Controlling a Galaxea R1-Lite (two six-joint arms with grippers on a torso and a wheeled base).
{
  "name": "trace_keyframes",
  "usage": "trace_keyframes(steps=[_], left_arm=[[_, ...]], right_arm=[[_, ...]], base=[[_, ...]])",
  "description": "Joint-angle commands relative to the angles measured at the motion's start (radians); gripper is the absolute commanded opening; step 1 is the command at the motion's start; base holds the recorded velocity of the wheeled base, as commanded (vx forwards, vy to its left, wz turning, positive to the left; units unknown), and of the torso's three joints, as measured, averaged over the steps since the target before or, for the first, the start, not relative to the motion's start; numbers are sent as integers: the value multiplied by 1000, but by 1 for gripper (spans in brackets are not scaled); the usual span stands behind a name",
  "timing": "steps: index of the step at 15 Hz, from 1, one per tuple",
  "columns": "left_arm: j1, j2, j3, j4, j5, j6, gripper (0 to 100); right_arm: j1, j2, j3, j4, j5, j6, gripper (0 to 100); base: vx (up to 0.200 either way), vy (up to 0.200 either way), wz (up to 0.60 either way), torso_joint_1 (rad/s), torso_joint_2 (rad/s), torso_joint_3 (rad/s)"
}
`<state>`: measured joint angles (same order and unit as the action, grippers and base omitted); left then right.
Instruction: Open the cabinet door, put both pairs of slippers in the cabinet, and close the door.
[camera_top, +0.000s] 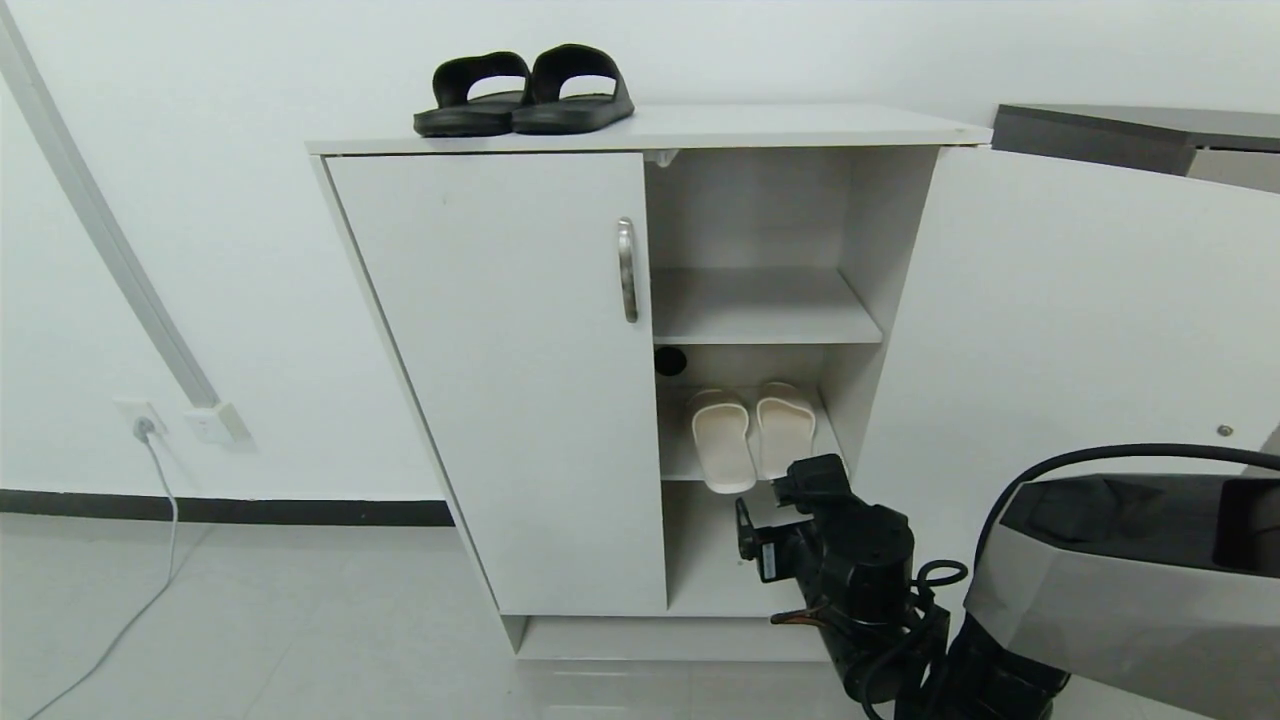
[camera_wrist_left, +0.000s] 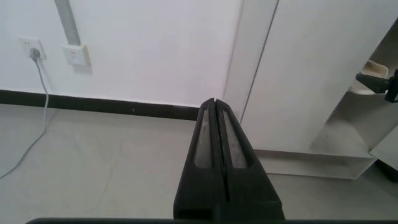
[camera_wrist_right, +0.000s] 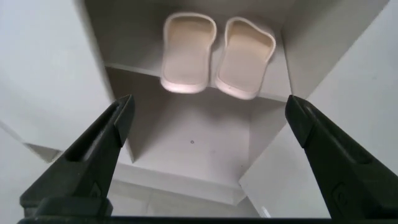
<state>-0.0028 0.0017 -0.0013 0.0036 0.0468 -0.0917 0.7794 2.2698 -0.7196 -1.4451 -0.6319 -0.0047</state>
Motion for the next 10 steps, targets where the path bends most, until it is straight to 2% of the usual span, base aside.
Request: trace_keyframes(steps=[1,10], left_arm=[[0,1,0,-1,1,0,0],[0,0,0,-1,1,0,0]], right_arm=[[3,4,0,-1,0,-1,100],[-3,16,-1,-1,0,-1,100]], base=[[0,200,0,17,2,-7],[0,200,0,1,1,5]])
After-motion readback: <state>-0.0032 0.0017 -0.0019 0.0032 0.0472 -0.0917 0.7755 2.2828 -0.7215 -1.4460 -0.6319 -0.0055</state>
